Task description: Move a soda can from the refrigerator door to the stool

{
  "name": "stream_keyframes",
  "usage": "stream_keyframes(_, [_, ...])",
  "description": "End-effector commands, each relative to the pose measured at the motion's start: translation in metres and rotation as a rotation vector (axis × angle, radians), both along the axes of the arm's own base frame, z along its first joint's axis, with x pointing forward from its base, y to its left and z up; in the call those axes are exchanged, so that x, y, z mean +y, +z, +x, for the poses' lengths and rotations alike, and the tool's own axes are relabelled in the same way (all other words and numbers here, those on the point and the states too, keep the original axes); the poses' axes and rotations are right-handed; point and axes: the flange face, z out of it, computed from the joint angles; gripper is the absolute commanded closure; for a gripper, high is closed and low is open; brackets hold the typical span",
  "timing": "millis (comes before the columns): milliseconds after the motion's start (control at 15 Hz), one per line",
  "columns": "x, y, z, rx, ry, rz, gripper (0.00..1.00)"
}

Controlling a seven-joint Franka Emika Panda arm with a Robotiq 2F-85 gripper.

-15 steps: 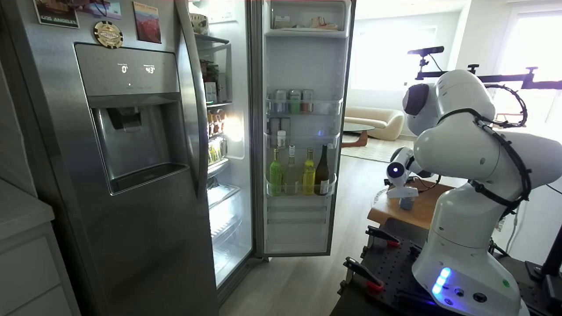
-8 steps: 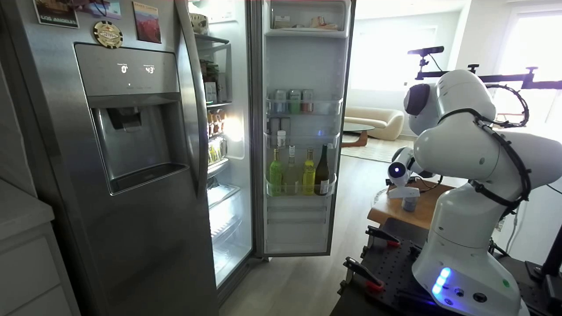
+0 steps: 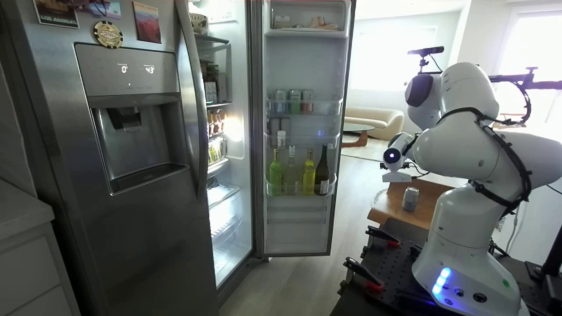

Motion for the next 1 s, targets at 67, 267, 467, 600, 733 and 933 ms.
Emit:
stream_keyframes(67, [0.016,0.079,0.021,-0.092,0.013,0.051,0.0])
stream_keyframes(267, [0.039,0.118,0.033,-0.141,0.03,0.145,0.0])
stream_keyframes(467, [0.068,0.146,0.039,-0.185,0.049,0.265,0.0])
stream_keyframes(600, [0.088,0.156,0.036,-0.197,0.059,0.344,0.0])
stream_keyframes(733, [0.11,0.16,0.031,-0.199,0.075,0.413,0.0])
stream_keyframes(933, [0.143,0.151,0.021,-0.17,0.091,0.504,0.0])
